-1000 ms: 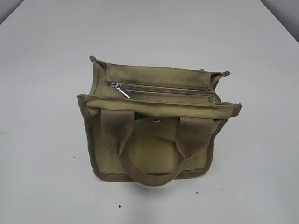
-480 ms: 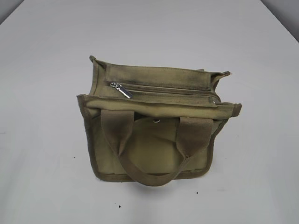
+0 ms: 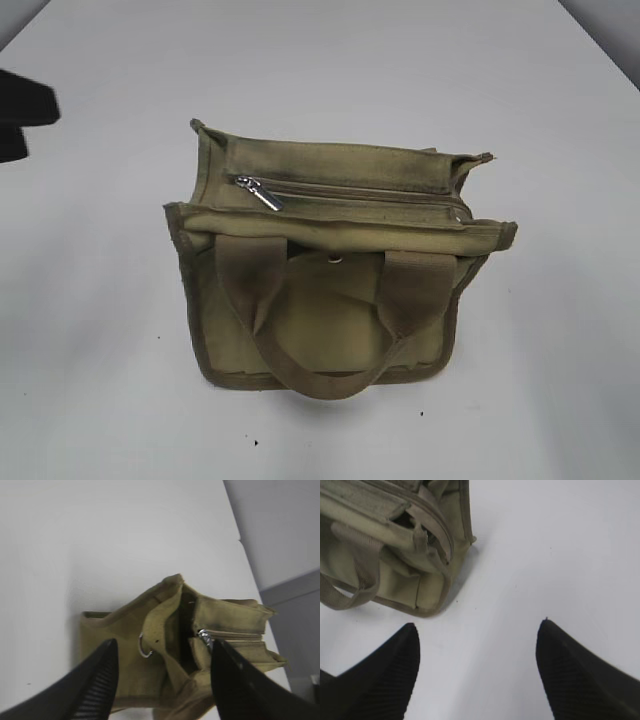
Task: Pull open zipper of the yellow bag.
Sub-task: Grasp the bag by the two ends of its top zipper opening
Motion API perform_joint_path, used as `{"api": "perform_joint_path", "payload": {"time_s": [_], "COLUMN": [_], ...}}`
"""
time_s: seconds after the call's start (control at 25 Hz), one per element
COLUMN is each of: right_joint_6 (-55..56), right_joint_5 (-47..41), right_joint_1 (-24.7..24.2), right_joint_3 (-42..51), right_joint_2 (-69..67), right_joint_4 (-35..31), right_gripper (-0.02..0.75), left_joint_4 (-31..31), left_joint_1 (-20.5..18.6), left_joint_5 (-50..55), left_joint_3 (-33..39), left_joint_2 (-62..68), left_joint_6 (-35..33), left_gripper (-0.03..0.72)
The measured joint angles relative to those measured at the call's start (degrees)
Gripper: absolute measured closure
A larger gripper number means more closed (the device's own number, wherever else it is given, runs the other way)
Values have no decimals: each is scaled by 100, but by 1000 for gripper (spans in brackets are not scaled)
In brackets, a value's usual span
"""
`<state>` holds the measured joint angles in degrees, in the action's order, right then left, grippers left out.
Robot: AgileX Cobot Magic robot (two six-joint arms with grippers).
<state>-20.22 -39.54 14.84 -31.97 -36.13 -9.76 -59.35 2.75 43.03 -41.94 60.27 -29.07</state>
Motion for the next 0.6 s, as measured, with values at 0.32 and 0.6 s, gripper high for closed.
{"api": "perform_joint_path", "payload": {"time_s": [0.32,0.6], "right_joint_6": [-1136,-1987], "right_joint_5": [403,-1135], "right_joint_1": [94,666], "right_joint_3": [-1260,-2779], "right_joint_2": [-2184,-3758], "right_joint_4": [-808,-1421], "right_gripper": [176,176], "left_joint_4": [-480,-534], "left_joint_1": [766,1355], "left_joint_5": [497,414], "left_joint_3": [-997,-1524], "left_joint_2": [1961,2694], "left_joint_6": [-205,-211], "left_gripper": [234,234]}}
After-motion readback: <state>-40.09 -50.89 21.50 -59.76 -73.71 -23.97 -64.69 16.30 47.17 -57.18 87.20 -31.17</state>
